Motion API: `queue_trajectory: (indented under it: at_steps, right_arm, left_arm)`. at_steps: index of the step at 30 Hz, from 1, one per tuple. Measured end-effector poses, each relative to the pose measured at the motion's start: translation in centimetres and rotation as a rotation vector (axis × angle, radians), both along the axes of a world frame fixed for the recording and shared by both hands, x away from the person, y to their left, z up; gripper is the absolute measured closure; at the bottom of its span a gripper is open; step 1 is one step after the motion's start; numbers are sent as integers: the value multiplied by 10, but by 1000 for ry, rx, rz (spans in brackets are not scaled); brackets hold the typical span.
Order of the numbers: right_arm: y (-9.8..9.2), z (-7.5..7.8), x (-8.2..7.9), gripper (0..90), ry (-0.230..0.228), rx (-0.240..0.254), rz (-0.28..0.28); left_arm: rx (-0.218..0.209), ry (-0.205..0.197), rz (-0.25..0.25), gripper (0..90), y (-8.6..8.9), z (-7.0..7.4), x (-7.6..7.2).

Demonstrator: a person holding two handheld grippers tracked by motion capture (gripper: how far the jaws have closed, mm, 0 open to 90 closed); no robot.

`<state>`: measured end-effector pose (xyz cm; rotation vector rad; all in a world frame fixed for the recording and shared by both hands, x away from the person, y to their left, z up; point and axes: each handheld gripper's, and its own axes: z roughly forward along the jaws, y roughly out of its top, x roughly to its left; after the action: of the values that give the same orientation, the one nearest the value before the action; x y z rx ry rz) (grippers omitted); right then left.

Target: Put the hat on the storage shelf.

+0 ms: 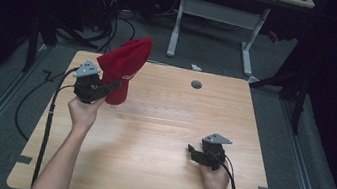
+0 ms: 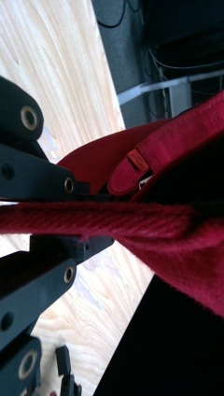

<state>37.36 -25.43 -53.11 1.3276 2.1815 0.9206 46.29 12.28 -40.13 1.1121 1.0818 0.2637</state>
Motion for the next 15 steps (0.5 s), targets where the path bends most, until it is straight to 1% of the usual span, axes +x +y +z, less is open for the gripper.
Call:
queue_trajectory:
  at_steps: [5, 11, 14, 15]
  right_arm:
    - [0, 0, 0, 366, -1, -1, 0]
    - [0, 0, 0, 364, -2, -3, 2]
    - [0, 0, 0, 362, -3, -5, 2]
    - [0, 0, 0, 362, -4, -5, 3]
  left_arm:
    - [-8, -1, 17, 840, -1, -7, 9]
    - [19, -6, 26, 841, -8, -15, 15]
    - [9, -5, 28, 841, -9, -18, 17]
    - [17, -7, 27, 841, -10, -19, 18]
